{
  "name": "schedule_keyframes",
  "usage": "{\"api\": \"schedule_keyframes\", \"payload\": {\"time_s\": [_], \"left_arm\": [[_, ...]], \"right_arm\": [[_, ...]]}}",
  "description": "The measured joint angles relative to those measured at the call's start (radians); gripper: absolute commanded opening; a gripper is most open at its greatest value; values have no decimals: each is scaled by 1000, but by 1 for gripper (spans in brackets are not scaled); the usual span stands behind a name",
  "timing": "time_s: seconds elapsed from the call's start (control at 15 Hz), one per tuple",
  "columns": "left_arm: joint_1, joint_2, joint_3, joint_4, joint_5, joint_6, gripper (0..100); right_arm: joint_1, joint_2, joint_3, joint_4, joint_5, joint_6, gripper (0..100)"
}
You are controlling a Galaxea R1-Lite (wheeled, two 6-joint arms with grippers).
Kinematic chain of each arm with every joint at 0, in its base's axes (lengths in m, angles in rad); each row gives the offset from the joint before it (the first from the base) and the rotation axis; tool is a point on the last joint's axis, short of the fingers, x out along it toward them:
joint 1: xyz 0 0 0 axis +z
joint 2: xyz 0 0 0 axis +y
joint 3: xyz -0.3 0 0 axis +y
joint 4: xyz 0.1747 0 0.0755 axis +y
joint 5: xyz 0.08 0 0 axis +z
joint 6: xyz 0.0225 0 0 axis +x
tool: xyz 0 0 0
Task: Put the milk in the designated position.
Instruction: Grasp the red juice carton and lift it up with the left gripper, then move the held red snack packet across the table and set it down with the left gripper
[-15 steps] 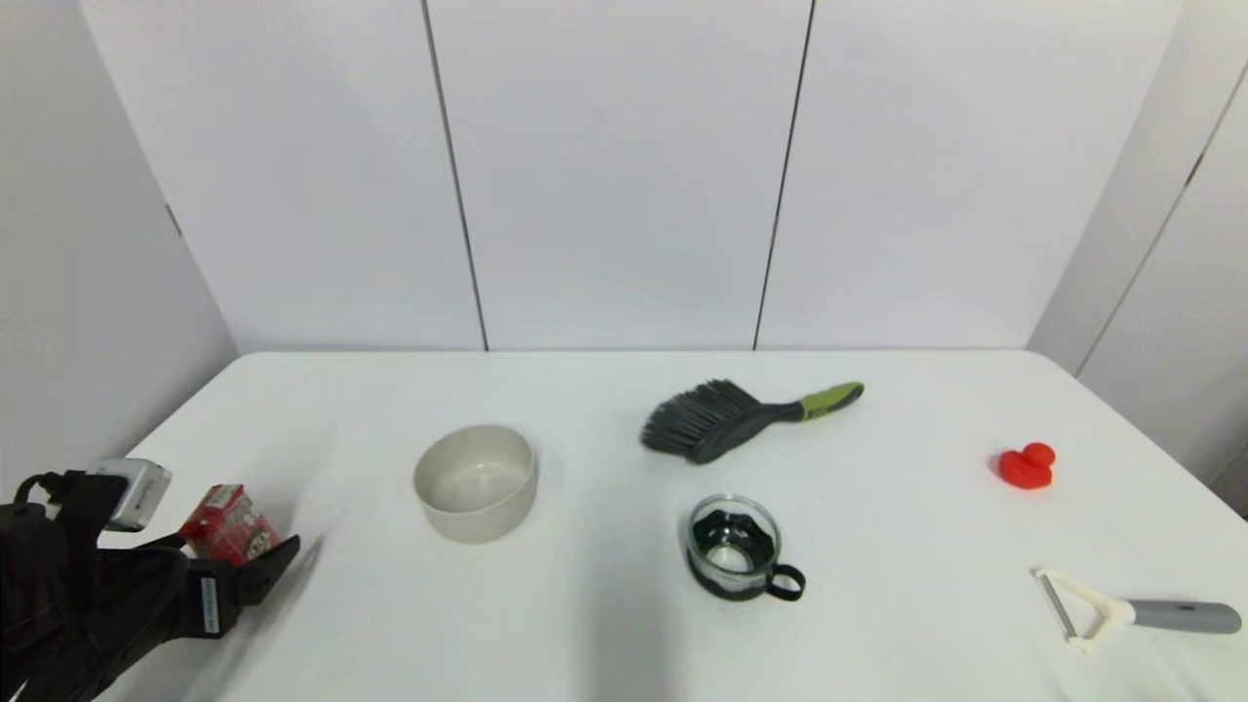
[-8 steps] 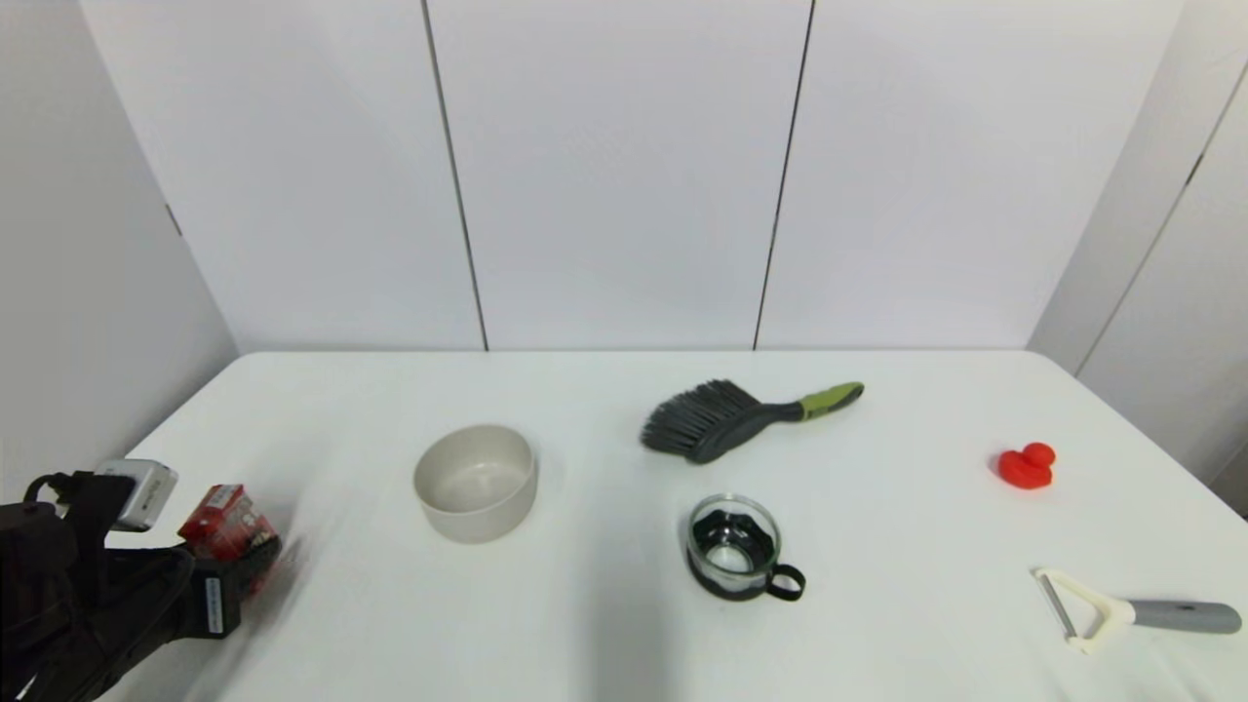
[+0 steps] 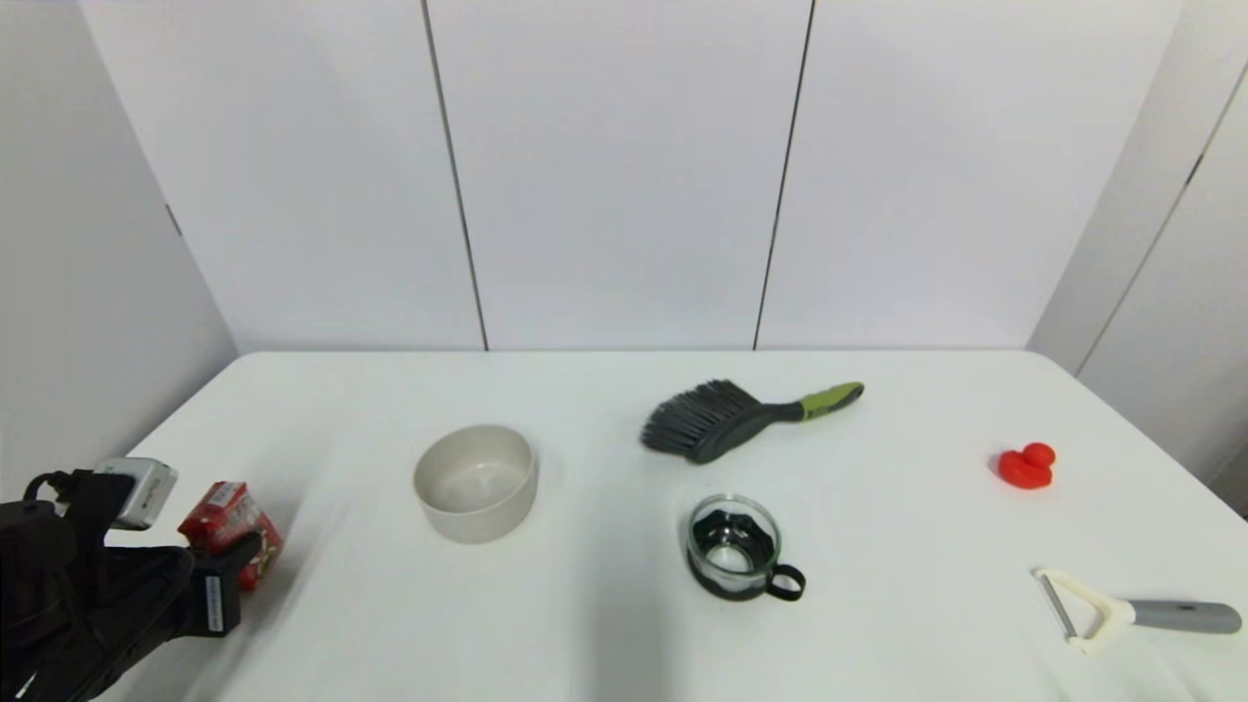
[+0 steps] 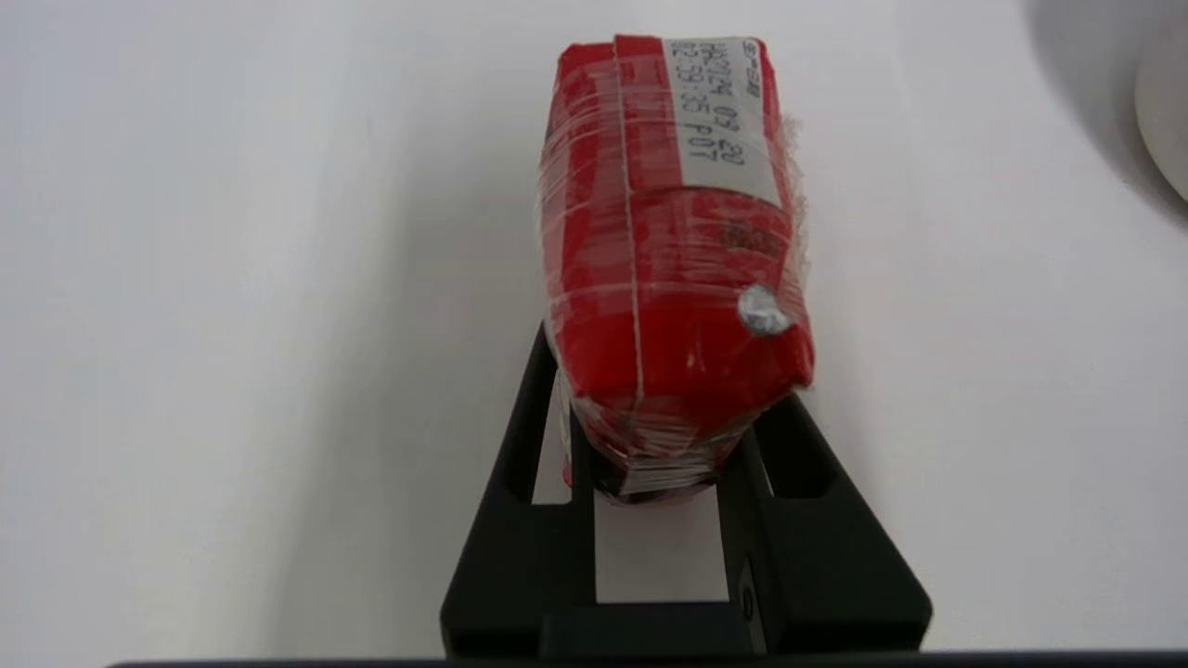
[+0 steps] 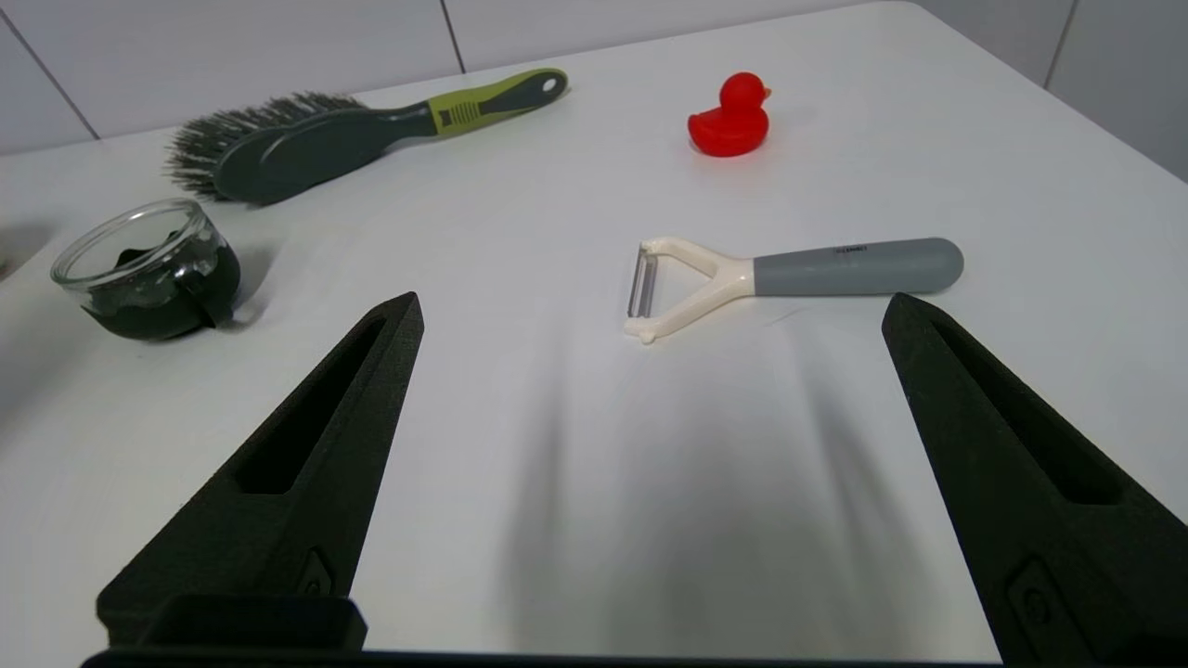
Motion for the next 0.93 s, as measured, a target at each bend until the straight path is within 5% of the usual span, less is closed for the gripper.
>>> {"api": "schedule_keyframes", "payload": {"time_s": [0.93], "left_arm": [[-51, -297, -31, 107, -11, 4, 0]], "right_arm": [[0, 0, 0, 0, 0, 0, 100]]}}
